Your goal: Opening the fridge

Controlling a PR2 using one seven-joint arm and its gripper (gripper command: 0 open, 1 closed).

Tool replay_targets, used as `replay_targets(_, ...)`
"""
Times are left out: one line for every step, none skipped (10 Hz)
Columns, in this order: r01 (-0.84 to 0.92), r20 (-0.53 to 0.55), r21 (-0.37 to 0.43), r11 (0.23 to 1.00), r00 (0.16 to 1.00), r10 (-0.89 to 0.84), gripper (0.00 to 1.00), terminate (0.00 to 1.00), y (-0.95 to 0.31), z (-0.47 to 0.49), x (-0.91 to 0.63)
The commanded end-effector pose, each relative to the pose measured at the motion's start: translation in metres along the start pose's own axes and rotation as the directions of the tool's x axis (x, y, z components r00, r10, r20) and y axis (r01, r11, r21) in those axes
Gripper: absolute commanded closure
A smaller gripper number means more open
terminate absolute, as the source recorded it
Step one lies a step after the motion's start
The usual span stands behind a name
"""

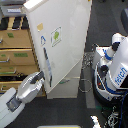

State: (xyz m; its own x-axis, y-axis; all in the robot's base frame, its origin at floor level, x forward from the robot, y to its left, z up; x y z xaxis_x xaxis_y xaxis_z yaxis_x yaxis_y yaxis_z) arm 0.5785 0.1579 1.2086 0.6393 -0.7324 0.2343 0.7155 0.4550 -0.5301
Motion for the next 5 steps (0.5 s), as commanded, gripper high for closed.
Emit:
replay_targets(0.518, -0.068, 0.193, 0.834, 0.855, -0.515, 1.00, 0.00, -0.361, 0.074, -0.136)
replay_targets(0.445, -0.071, 0.219, 0.868, 0.895, -0.441, 1.00, 0.00, -0.312, 0.075, -0.140)
replay_targets(0.304, -0.038, 0.247, 0.920, 0.952, -0.304, 1.00, 0.00, -0.227, 0.075, -0.139)
replay_targets(0.212, -0.002, 0.297, 0.931, 0.975, -0.222, 0.00, 0.00, -0.181, 0.081, -0.144)
replay_targets(0.124, 0.034, 0.337, 0.933, 0.989, -0.144, 0.00, 0.00, -0.138, 0.087, -0.157)
